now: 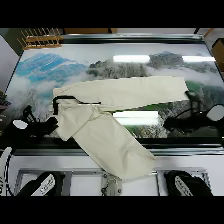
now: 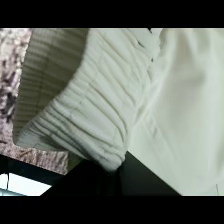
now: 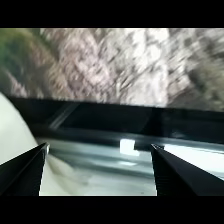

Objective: Fold the clothes and pants, and hang the long-sleeved shirts on hangers.

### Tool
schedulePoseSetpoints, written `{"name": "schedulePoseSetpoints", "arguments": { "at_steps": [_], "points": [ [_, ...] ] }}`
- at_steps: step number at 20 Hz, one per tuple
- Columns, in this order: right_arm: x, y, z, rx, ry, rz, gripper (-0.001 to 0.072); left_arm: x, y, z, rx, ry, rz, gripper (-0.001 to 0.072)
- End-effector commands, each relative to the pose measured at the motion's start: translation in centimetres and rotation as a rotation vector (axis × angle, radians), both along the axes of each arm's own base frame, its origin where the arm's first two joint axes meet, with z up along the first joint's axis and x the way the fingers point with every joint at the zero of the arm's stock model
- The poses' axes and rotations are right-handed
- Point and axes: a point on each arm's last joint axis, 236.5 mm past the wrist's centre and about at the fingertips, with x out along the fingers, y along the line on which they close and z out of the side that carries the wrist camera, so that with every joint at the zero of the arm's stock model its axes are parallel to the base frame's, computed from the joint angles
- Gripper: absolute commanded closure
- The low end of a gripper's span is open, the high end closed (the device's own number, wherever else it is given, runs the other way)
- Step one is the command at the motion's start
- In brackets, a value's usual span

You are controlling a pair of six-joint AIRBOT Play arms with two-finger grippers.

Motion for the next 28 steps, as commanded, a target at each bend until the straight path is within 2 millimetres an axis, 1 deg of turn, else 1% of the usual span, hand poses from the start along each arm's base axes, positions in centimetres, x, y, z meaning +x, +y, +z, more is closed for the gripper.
{"name": "schedulePoseSetpoints", "arguments": {
  "at_steps": [1,3,5,8,11,15,16,17,18,19,20,21,22,23,24,25,26,27,28],
  "points": [
    [-6.8,5.9,-4.0,0.122,0.168,0.265,0.0001,0.6,0.3,1.5,0.023,-0.055,0.002,0.0691],
    [-8.7,7.0,-5.4,0.111,0.204,0.333,0.0,0.8,0.3,2.4,0.033,-0.082,0.001,0.0691],
    [-9.4,7.7,-6.0,0.103,0.21,0.376,0.0001,1.0,0.4,3.3,0.044,-0.112,0.002,0.0691],
    [-9.7,7.8,-7.0,0.076,0.239,0.412,0.0001,1.2,0.5,5.0,0.064,-0.164,0.002,0.0691],
    [-10.4,7.6,-8.1,0.075,0.314,0.414,0.0001,1.8,0.9,6.5,0.091,-0.223,0.011,0.0691],
    [-12.0,7.5,-8.9,0.081,0.419,0.429,0.0006,1.9,1.0,7.4,0.104,-0.256,0.014,0.0691],
    [-12.1,7.6,-9.0,0.082,0.431,0.43,0.0106,1.9,1.0,7.5,0.104,-0.256,0.013,0.0691],
    [-12.1,7.6,-9.1,0.082,0.436,0.431,0.0312,1.9,1.0,7.5,0.104,-0.256,0.013,0.0691],
    [-12.1,7.6,-9.2,0.081,0.436,0.431,0.0453,1.9,1.0,7.5,0.104,-0.256,0.013,0.0691],
    [-12.1,7.4,-9.1,0.075,0.431,0.433,0.0692,1.9,1.0,7.5,0.104,-0.256,0.013,0.0691],
    [-11.9,6.9,-8.9,0.053,0.425,0.445,0.0696,1.9,1.0,7.5,0.104,-0.256,0.013,0.0691],
    [-11.3,5.6,-8.3,-0.008,0.413,0.454,0.0697,1.9,1.0,7.5,0.104,-0.256,0.013,0.0691],
    [-10.4,3.9,-7.4,-0.09,0.394,0.457,0.0696,1.9,1.0,7.5,0.104,-0.256,0.013,0.0691],
    [-8.8,1.9,-5.9,-0.19,0.351,0.458,0.0697,1.9,1.0,7.5,0.104,-0.256,0.013,0.0691],
    [-6.9,0.0,-4.0,-0.288,0.293,0.447,0.0696,1.9,1.0,7.5,0.104,-0.257,0.014,0.0691],
    [-4.2,-1.7,-1.6,-0.381,0.201,0.42,0.0696,1.9,1.0,7.5,0.104,-0.257,0.014,0.0691],
    [-1.7,-2.6,0.9,-0.442,0.108,0.388,0.0697,1.9,1.0,7.5,0.104,-0.257,0.014,0.0691],
    [0.9,-3.1,3.3,-0.48,0.01,0.348,0.0697,1.9,1.0,7.5,0.104,-0.257,0.014,0.0691],
    [3.2,-3.1,5.3,-0.495,-0.079,0.312,0.0697,1.9,1.0,7.5,0.104,-0.257,0.014,0.0691]
  ]
}}
